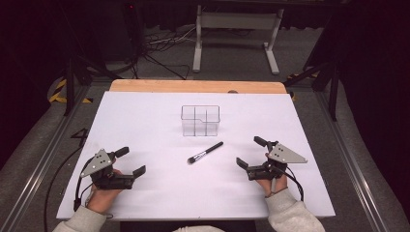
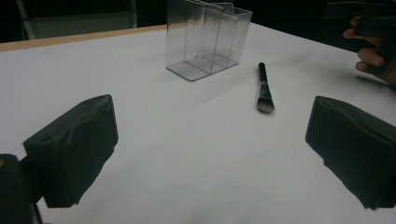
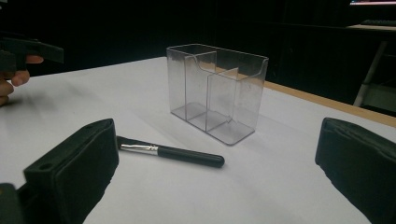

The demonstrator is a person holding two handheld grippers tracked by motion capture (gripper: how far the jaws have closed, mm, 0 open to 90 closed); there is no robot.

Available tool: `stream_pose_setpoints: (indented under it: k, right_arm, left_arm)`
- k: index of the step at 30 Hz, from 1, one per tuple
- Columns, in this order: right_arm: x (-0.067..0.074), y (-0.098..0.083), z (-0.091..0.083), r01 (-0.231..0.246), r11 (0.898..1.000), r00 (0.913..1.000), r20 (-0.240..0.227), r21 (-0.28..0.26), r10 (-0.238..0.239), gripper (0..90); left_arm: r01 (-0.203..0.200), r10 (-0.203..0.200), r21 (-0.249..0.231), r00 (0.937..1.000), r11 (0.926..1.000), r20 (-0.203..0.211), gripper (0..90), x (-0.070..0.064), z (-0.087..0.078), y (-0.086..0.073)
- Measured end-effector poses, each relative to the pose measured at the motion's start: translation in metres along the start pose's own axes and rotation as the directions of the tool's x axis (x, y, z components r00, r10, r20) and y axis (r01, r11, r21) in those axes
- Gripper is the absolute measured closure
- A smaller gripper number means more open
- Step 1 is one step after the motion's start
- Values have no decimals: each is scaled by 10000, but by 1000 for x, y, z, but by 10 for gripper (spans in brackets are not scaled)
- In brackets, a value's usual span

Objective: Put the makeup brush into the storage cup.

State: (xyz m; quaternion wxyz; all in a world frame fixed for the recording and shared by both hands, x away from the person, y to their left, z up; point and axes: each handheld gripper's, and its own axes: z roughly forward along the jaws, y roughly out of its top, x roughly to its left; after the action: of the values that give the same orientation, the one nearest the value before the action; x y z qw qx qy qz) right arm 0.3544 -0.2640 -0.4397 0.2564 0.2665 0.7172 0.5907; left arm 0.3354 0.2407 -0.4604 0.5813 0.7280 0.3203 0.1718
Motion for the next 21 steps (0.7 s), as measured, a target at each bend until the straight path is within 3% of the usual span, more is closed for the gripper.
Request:
stream_pose_setpoints:
  k: [7, 13, 21]
  right_arm:
    - [2, 3, 1, 215, 9997, 9998, -33, -69, -215, 2]
    - [-2, 3, 4, -36, 9996, 10000, 12, 272, 36, 0]
    - [-3, 16, 11, -76, 9993, 9986, -515, 372, 95, 11]
  left_arm:
    - [-127, 126, -39, 9999, 9999, -90, 29, -4, 0, 0]
    - [13, -14, -120, 10000, 9999, -94, 29, -2, -1, 0]
    - [118, -122, -163, 9997, 9998, -188, 29, -3, -3, 1]
